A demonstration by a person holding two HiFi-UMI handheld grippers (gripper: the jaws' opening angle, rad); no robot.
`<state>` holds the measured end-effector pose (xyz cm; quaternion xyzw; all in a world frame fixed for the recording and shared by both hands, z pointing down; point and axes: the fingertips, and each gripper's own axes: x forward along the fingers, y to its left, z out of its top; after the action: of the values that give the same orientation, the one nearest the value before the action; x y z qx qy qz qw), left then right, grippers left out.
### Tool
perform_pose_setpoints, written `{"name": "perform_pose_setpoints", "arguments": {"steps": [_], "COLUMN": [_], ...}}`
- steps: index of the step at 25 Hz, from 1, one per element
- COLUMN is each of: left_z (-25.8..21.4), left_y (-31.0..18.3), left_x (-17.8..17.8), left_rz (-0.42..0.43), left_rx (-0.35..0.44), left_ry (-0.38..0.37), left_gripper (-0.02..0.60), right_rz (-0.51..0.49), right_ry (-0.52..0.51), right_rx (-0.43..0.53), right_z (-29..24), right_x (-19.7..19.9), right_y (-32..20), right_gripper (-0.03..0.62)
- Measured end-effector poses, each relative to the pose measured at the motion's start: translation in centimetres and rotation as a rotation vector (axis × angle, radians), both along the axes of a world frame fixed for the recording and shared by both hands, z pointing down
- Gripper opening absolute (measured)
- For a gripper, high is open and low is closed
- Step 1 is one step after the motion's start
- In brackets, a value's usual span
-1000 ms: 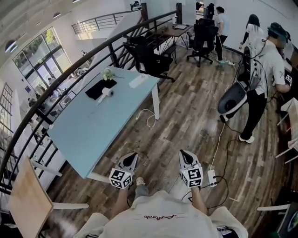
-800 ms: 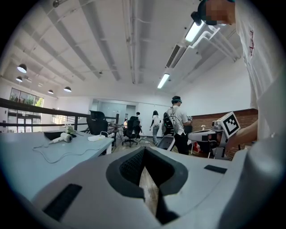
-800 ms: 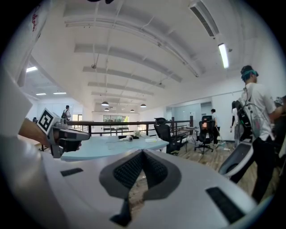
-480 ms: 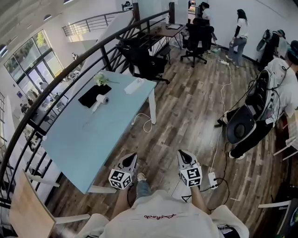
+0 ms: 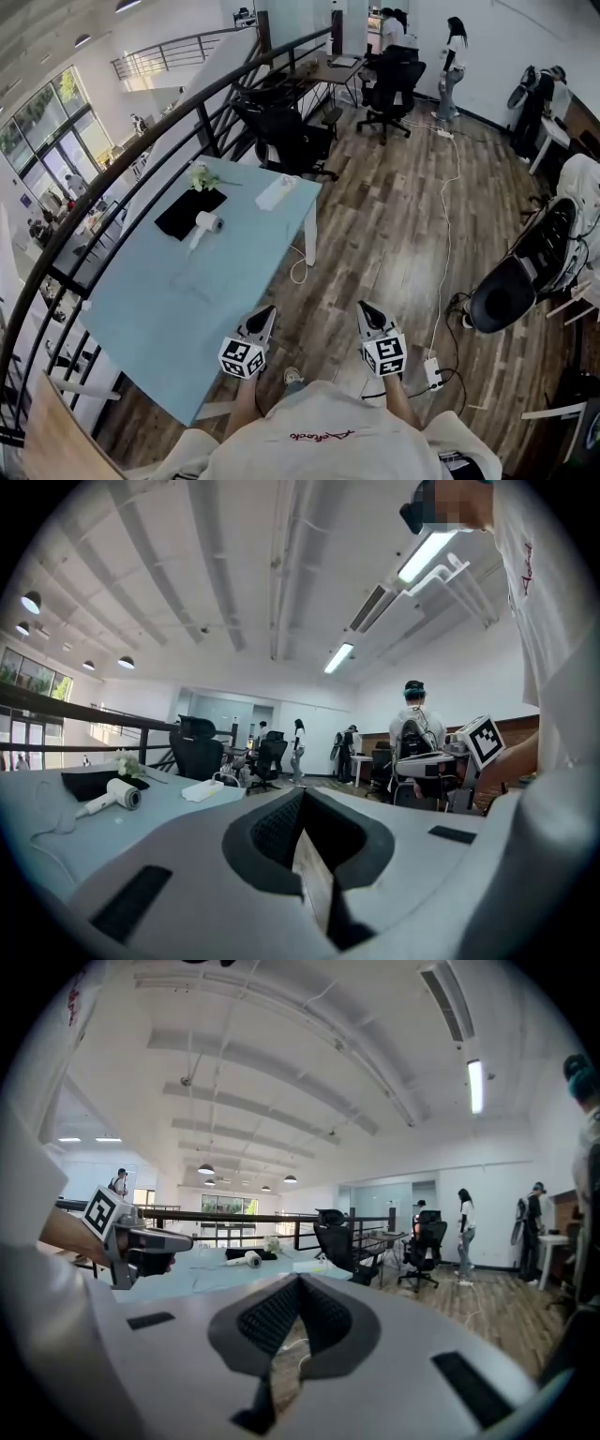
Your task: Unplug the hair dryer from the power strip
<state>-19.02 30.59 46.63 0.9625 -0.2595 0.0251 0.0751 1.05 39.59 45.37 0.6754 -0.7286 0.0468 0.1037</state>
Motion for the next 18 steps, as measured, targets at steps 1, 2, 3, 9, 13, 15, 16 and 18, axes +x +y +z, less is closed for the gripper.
{"name": "perform_pose_setpoints", "arguments": {"steps": [1, 2, 3, 9, 13, 15, 16, 18], "left_z": [-0.1, -0.2, -0.4, -0.6, -0.7, -0.8, -0.8, -0.8], "left_y": [-1.0, -2.0, -2.9, -7.5, -10.1, -11.4, -11.9, -13.0], "left_x": [-0.5, -1.1, -1.8, -4.9, -6.5, -7.4, -7.7, -8.2], "left_rz": [-0.001, -0.004, -0.008, -0.036, -0.050, -0.060, -0.064, -0.068], "left_rx": [0.003, 0.005, 0.006, 0.004, 0.009, 0.006, 0.003, -0.001], "left_ry": [0.003, 0.005, 0.006, 0.015, 0.013, 0.017, 0.018, 0.020], "left_gripper": [0.008, 0.008, 0.008, 0.008, 0.008, 0.008, 0.008, 0.008], "right_rz": [-0.001, -0.002, -0.005, -0.021, -0.038, -0.048, -0.051, -0.051], "right_ry": [0.005, 0.009, 0.013, 0.020, 0.017, 0.021, 0.023, 0.024], "right_rx": [-0.001, -0.001, 0.000, -0.008, 0.001, 0.005, 0.005, 0.005], "right_z": [-0.1, -0.3, -0.5, -0.7, -1.3, -1.6, -1.7, -1.9], "right_x": [-0.5, -1.0, -1.6, -4.2, -6.0, -6.9, -7.2, -7.6], "right_y": [-0.9, -1.9, -2.9, -7.6, -10.8, -12.3, -13.0, -14.2], "right_gripper": [0.017, 0.017, 0.017, 0.017, 0.017, 0.017, 0.017, 0.017]}}
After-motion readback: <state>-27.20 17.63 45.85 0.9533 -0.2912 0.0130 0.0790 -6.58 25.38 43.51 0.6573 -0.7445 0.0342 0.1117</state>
